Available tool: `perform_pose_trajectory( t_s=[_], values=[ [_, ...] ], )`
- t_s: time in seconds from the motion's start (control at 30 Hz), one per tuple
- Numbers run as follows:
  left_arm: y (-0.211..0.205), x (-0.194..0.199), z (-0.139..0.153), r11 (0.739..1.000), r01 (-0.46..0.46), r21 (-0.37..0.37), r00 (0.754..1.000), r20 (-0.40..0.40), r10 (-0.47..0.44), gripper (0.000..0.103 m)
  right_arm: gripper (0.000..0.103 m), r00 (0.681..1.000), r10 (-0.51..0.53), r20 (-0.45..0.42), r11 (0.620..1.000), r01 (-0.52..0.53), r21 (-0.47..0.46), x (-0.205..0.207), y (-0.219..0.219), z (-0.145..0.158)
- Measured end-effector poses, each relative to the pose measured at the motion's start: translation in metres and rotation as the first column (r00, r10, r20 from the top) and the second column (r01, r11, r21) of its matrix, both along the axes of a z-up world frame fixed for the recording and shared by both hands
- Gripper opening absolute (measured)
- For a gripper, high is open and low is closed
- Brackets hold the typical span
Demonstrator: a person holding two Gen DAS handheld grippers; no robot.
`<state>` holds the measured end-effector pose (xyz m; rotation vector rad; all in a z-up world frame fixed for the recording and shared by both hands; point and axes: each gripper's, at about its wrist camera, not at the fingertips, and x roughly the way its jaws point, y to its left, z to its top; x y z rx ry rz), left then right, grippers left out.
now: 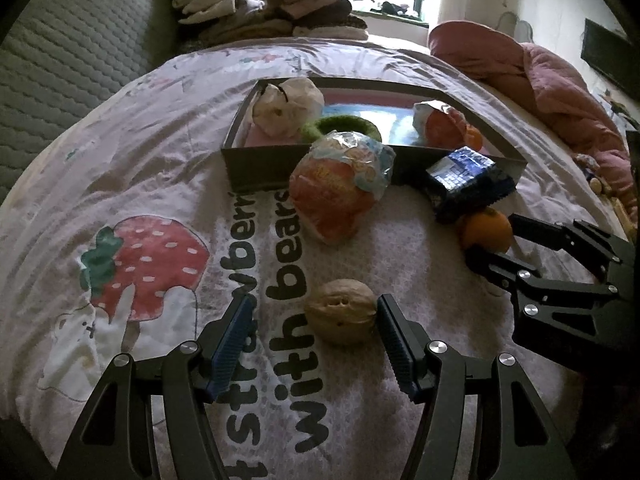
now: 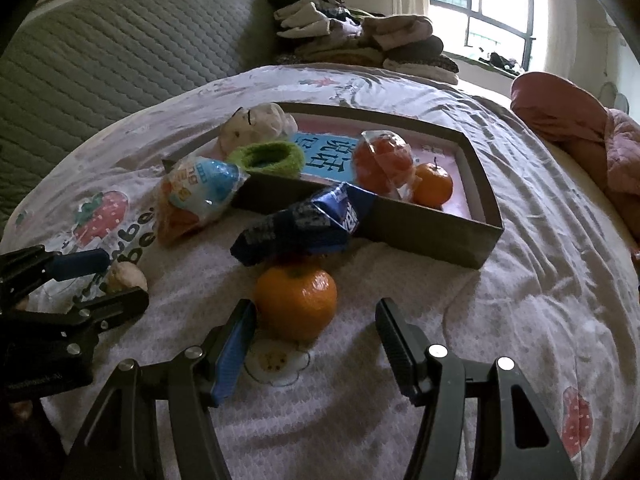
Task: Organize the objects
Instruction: 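Move left tool toward the walnut while right tool approaches a tangerine, then close left tool on the walnut while right tool grasps the tangerine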
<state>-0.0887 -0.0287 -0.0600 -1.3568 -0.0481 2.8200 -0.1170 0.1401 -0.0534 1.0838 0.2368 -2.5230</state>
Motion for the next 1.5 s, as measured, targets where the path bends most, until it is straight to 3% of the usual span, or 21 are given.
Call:
perform_pose_trajectory(
  t_s=[0.4, 0.83, 0.9, 1.5],
  values=[
    [0.003, -0.005, -0.005, 1.0, 0.012, 0.0, 1.0, -0.009, -0.012, 0.064, 0.06, 1.0, 0.008, 0.005, 1.0, -0.008, -0.003, -0.006, -0.004, -0.003],
    [0.01, -0.005, -0.007, 0.999, 0.047, -0.022, 0.999, -0.021, -0.047, 0.037, 0.047, 0.999, 0.034, 0.003, 0.999, -0.034, -0.017, -0.004, -0.007, -0.003],
    [0.009, -0.005, -0.006, 0.999, 0.046, -0.018, 0.999, -0.022, -0.047, 0.037, 0.042, 0.999, 0.041, 0.001, 0.999, -0.041, -0.023, -0.002, -0.007, -0.002],
    [0.013, -0.001, -0.003, 0.998, 0.057, -0.031, 0.998, -0.036, -0.058, 0.037, 0.041, 0.998, 0.055, 0.019, 0.997, -0.054, -0.055, 0.005, 0.003, 0.002]
  ],
)
